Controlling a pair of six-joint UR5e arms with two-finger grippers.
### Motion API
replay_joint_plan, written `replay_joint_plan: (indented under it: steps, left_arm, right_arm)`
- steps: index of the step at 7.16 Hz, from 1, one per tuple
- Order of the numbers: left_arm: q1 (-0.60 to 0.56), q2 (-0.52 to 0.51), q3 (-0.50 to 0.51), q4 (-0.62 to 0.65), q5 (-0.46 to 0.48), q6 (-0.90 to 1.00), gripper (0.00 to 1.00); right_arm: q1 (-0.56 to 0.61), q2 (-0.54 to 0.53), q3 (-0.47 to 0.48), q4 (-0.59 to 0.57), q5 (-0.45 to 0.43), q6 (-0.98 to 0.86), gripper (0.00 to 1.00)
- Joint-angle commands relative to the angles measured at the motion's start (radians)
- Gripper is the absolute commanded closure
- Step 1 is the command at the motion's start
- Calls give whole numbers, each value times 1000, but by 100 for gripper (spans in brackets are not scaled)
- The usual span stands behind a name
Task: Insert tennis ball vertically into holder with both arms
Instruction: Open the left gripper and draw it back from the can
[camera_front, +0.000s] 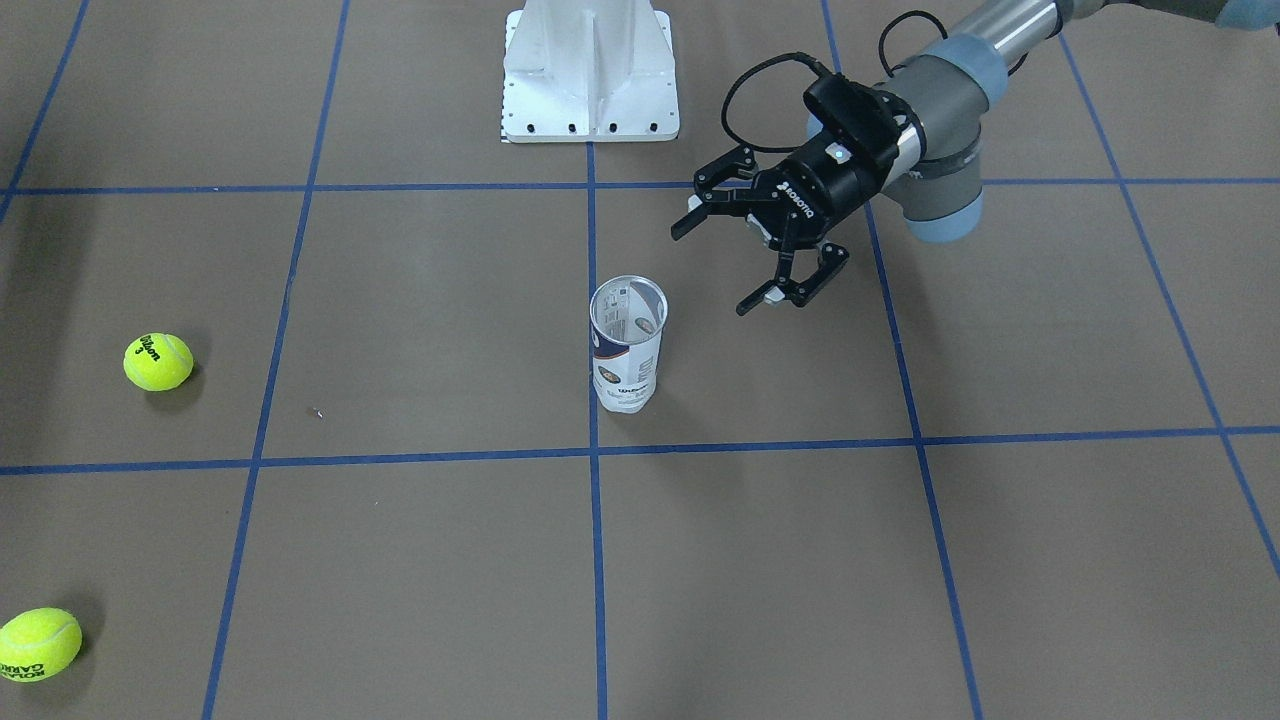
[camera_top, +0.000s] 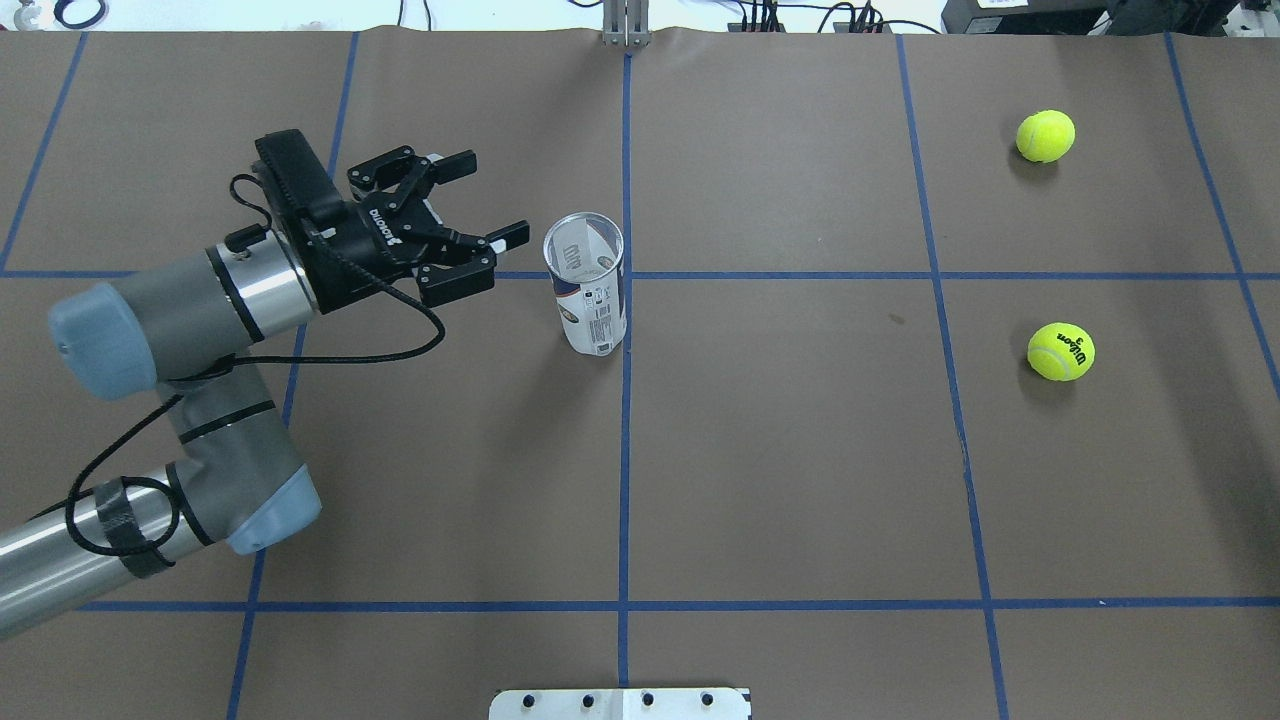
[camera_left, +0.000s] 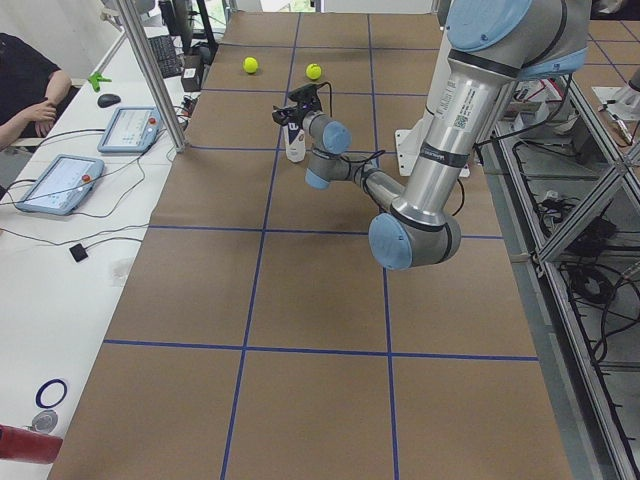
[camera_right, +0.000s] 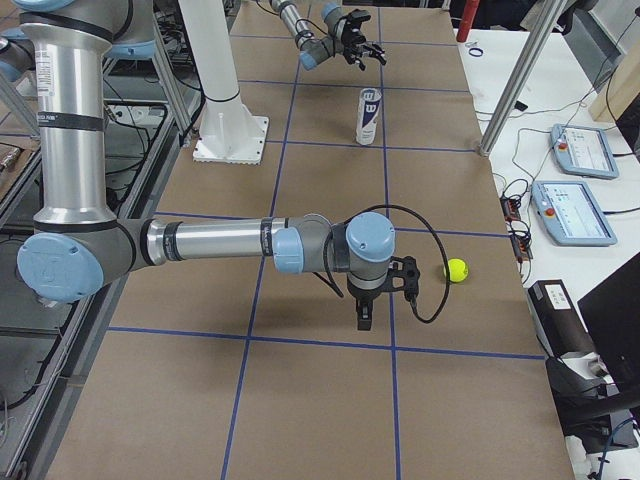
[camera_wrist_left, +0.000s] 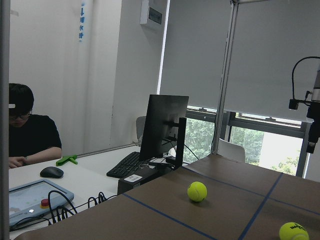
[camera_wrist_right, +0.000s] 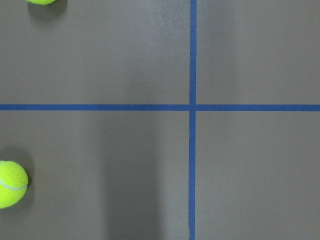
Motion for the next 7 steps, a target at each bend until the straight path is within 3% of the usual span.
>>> replay_joint_plan:
  steps: [1, 4, 7]
  left_arm:
    - [-24, 52, -11, 6, -43, -1, 1]
    - [-32, 96, -4, 6, -43, 1, 1]
    - [-30, 118, 2, 3, -45, 1, 1]
  right_arm:
    - [-54, 79, 6, -22, -81, 13, 1]
    - [-141, 49, 26, 58, -17, 181, 1]
    - [-342, 16, 99, 180, -47, 448, 0]
